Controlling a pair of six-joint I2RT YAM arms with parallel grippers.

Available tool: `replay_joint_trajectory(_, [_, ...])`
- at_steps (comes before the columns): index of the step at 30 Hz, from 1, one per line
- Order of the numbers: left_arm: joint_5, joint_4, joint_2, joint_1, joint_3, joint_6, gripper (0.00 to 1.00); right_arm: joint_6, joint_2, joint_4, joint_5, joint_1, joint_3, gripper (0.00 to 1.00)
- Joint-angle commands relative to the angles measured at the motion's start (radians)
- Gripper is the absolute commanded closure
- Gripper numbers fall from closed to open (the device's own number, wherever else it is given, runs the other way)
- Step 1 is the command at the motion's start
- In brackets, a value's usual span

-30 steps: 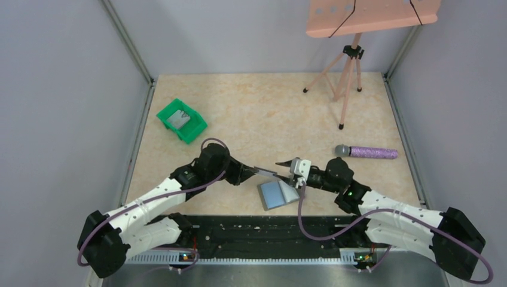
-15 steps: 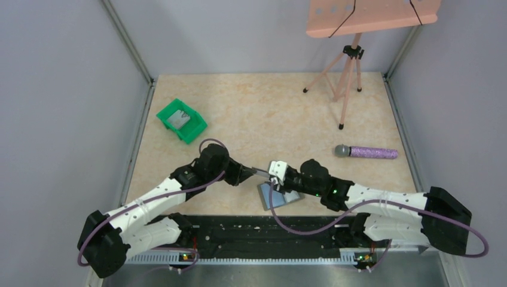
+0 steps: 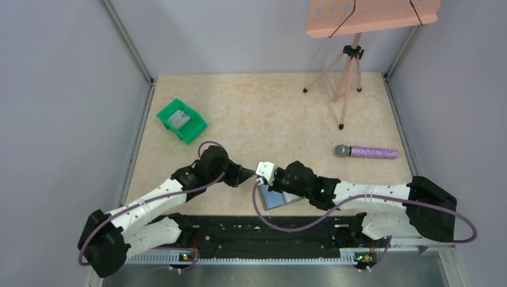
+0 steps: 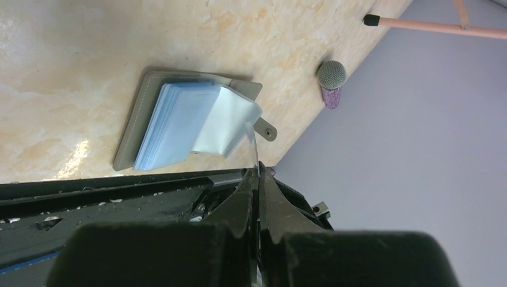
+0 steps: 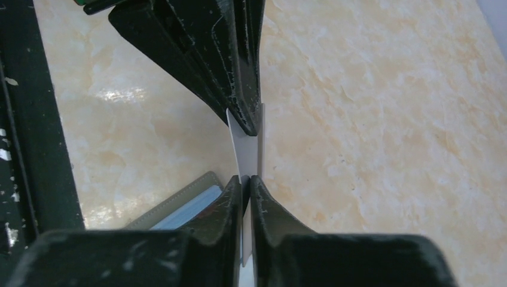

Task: Take the credit cards out of the card holder
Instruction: Place the credit card in the storage box.

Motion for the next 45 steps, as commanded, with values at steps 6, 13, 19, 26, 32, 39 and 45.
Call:
replay_joint_trajectory(6, [-0.068,0.009,-0.058,-0.002,0.049,0.129,0.68,0.114,-0.025,0.069,0.146,0.005,0.024,1.00])
replay_joint_trajectory(13, [-0.066,0.143,-0.132,-0.003,0.052,0.355,0.28,0.310,-0.193,-0.057,0.171,0.001,0.031,1.00])
replay_joint_trajectory(19, [0.014,0.303,-0.174,-0.003,0.036,0.522,0.31,0.560,-0.271,-0.124,0.151,-0.091,0.058,1.00])
replay_joint_trajectory(26, [0.072,0.448,-0.179,-0.002,-0.021,0.700,0.34,0.848,-0.337,-0.135,0.152,-0.164,0.080,1.00])
replay_joint_trajectory(32, [0.202,0.612,-0.140,-0.002,-0.075,0.741,0.35,1.110,-0.414,0.070,0.176,-0.175,-0.030,1.00])
replay_joint_trajectory(39, [0.295,0.775,-0.097,-0.002,-0.114,0.724,0.36,1.288,-0.458,0.286,0.218,-0.175,-0.159,1.00])
replay_joint_trajectory(45, [0.296,0.816,-0.059,-0.003,-0.119,0.713,0.36,1.306,-0.456,0.451,0.166,-0.176,-0.230,1.00])
